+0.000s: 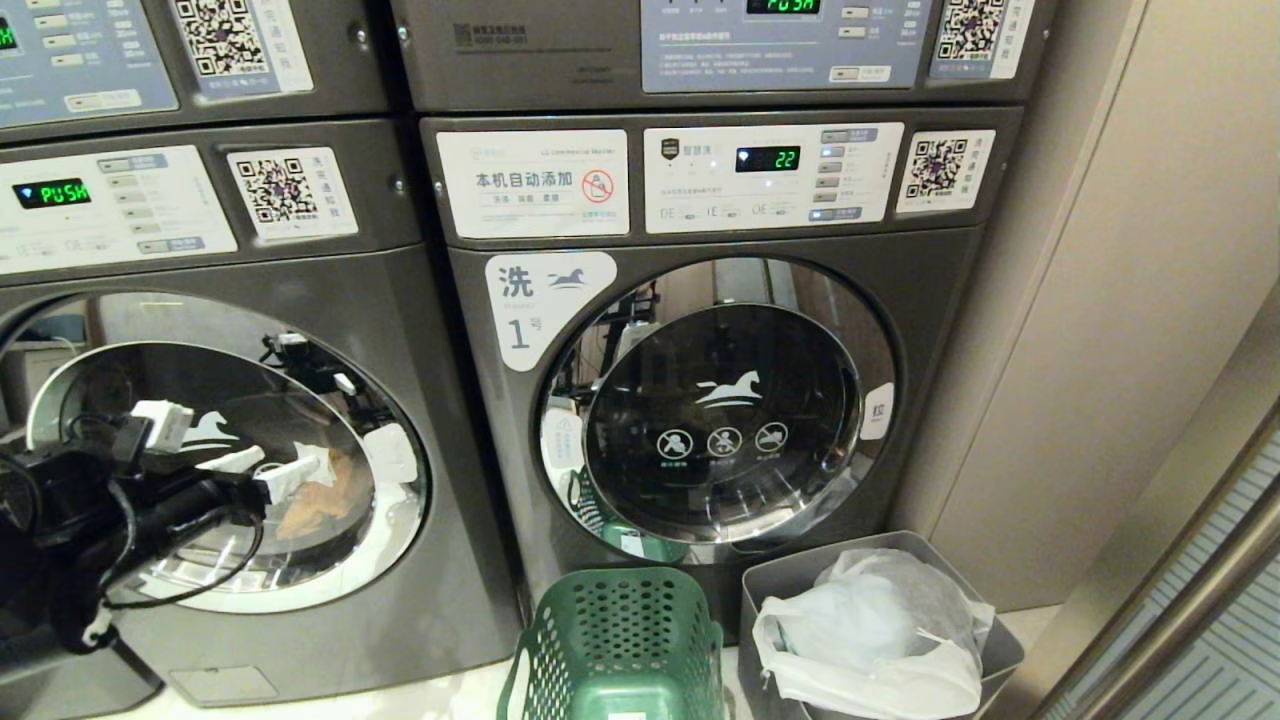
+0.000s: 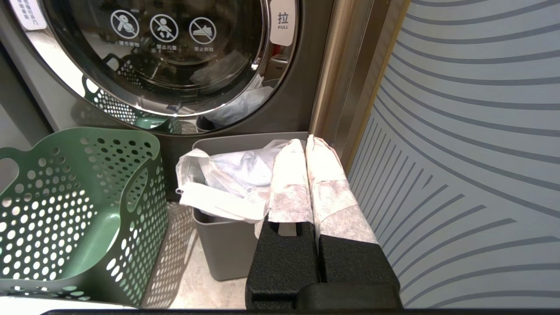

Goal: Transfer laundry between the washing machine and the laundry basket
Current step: Open the lid of the washing machine

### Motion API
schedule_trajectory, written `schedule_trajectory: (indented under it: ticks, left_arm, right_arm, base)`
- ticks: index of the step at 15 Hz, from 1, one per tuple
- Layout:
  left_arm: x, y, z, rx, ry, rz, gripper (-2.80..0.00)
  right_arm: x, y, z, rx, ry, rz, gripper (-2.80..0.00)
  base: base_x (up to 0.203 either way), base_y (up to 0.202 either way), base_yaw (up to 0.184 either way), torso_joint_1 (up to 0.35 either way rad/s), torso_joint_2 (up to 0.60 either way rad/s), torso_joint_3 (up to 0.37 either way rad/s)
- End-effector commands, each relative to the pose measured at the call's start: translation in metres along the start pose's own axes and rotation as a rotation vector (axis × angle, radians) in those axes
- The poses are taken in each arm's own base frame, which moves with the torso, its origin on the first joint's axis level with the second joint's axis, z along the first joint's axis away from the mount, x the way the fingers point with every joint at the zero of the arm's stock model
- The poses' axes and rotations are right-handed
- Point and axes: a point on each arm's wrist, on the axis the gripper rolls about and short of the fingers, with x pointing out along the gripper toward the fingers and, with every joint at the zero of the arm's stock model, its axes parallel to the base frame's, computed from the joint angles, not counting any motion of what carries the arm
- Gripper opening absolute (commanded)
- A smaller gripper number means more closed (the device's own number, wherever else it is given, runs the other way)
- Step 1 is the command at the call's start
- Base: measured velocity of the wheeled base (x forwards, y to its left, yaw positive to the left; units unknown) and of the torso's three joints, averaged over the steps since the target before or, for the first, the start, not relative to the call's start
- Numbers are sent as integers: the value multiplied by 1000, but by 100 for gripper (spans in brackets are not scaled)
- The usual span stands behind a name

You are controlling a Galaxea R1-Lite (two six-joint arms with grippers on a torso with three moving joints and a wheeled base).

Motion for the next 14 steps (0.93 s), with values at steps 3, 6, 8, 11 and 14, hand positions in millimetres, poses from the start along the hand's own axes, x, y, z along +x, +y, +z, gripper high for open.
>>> schedule_trajectory:
  ticks: [3,6,8,11,14]
  left_arm:
    - [30,4,-22,33,-9,-76,0]
    - [40,2,-30,53,-26,-108,0]
    - [48,7,-35,63,-29,-103,0]
    - [59,12,-45,49,-27,-109,0]
    - [67,14,-52,10,-30,-186,0]
  right_arm:
    - [0,0,0,-1,2,1,-280]
    - [0,0,0,-1,0,1,-280]
    - [0,0,0,-1,1,1,-280]
    - [0,0,0,-1,0,1,-280]
    - [0,0,0,-1,0,1,-280]
  base:
    - [0,0,0,0,0,0]
    - [0,0,0,0,0,0]
    - [0,0,0,0,0,0]
    - [0,0,0,0,0,0]
    - [0,0,0,0,0,0]
